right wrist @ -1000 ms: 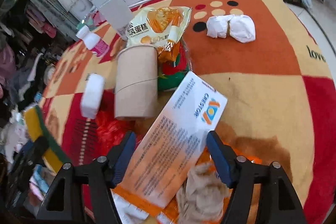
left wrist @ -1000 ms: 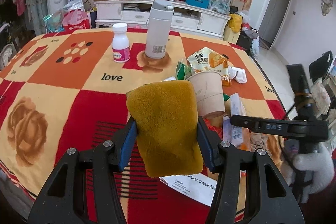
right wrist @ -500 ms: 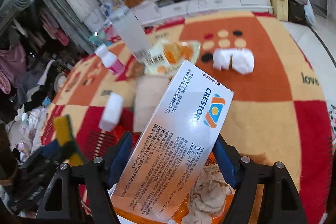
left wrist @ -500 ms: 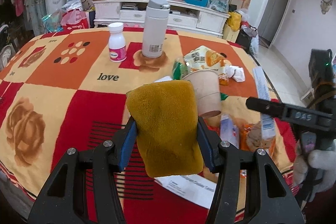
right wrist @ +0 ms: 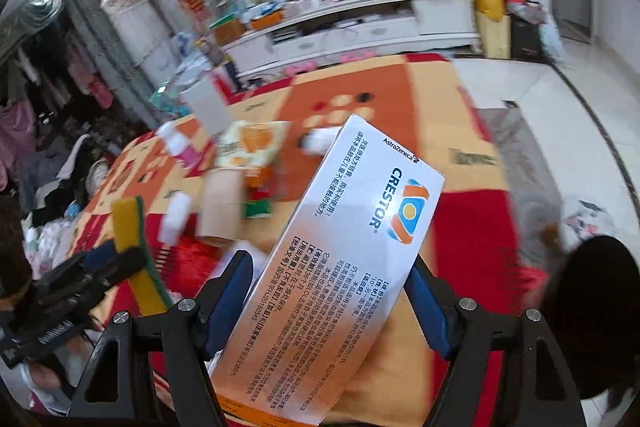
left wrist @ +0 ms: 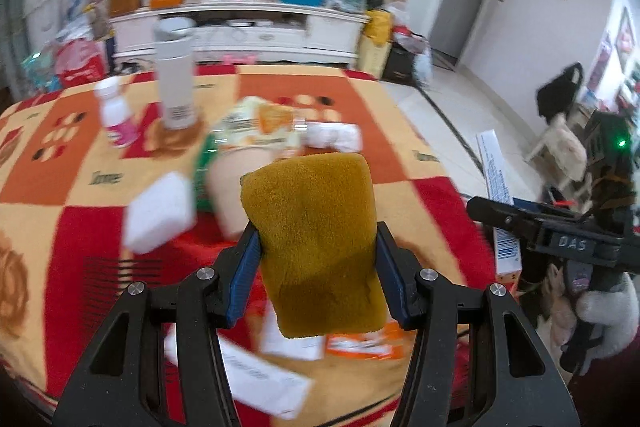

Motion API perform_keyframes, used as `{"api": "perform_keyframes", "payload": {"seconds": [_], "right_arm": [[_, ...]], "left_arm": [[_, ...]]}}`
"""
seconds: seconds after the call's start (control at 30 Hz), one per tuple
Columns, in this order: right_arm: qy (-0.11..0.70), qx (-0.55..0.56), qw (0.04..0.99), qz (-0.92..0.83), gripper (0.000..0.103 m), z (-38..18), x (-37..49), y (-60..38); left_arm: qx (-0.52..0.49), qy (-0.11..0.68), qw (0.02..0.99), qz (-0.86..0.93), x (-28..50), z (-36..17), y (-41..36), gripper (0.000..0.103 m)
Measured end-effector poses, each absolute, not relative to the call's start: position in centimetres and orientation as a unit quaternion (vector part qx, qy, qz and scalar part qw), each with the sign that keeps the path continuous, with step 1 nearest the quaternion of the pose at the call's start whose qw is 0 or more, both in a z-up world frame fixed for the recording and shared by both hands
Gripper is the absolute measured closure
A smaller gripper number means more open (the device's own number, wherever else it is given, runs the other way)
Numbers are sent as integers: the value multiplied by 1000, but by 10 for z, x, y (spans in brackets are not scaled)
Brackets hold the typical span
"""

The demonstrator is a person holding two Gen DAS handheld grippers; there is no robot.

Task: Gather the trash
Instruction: 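Lift the sponge with the left tool while the right tool lifts the Crestor box, then drop the sponge and Crestor box into the black bin, opening both tools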

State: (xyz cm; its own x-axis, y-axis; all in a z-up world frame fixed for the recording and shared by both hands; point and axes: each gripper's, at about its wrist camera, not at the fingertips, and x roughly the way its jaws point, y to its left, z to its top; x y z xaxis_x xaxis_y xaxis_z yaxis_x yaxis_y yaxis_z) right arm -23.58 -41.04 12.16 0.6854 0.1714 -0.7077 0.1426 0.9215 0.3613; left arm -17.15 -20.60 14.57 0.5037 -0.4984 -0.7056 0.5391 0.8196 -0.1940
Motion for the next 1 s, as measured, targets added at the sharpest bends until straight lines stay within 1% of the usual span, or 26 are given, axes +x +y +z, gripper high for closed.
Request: {"api": "perform_keyframes", "payload": {"seconds": [0.37,0.7,1.0], "right_arm": [[400,240,879,-100,29,92,-297,-525],[401,248,865,-171,29,70,-327,-591],[407,260,849,-215,29,43,-339,-635]], "left_arm": [[75,412,826,-376,-197,135,-330,50],[89,427,801,-411,-215,123,-404,50],[76,443,770,-452,-222,108,-470,49]]}}
